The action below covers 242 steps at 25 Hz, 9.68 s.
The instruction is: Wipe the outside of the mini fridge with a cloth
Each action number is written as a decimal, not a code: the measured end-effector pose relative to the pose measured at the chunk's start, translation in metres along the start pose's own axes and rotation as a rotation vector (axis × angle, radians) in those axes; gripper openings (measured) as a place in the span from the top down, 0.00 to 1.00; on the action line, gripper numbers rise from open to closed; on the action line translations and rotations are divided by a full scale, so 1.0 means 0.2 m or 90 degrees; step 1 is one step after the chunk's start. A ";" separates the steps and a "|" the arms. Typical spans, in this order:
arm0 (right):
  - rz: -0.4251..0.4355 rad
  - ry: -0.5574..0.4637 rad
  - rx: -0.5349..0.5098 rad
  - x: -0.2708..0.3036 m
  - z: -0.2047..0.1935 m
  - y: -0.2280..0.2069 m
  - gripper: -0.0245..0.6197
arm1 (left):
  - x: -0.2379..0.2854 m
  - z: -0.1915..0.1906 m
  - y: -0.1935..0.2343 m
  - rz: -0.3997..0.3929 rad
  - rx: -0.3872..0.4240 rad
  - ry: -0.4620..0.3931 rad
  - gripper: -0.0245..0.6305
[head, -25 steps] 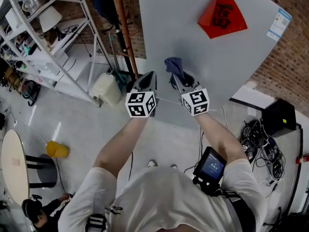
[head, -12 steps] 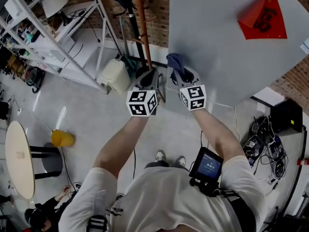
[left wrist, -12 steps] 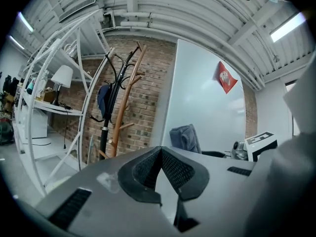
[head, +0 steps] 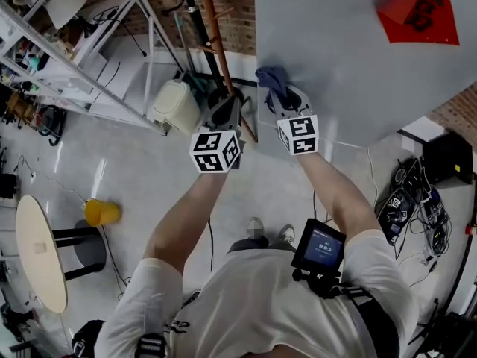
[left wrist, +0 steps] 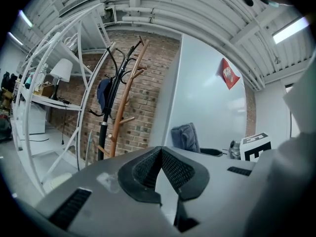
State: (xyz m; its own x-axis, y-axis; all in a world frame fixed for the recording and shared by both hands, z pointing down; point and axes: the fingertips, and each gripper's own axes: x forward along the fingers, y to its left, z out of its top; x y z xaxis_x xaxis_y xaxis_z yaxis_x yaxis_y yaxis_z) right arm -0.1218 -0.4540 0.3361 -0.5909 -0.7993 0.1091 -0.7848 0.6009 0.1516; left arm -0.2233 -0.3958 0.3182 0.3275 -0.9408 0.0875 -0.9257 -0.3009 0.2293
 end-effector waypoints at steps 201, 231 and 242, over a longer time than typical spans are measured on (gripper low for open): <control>-0.235 -0.089 0.035 -0.90 -2.31 -0.75 0.84 | 0.59 -2.36 -0.58 -0.168 0.079 -0.080 0.96; -0.042 0.002 0.028 0.29 -2.44 0.28 0.84 | 0.01 -2.42 0.55 0.076 0.064 -0.042 0.96; -0.057 -0.011 0.033 0.12 -2.40 0.15 0.84 | 0.12 -2.44 0.38 0.042 0.065 -0.037 0.96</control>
State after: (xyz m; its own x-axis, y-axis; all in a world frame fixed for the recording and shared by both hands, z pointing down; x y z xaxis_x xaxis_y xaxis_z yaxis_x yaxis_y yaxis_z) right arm -0.0705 -0.4565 0.8151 -0.5211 -0.8497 0.0801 -0.8428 0.5271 0.1090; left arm -0.1929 -0.3656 0.8111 0.2563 -0.9657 0.0420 -0.9602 -0.2494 0.1255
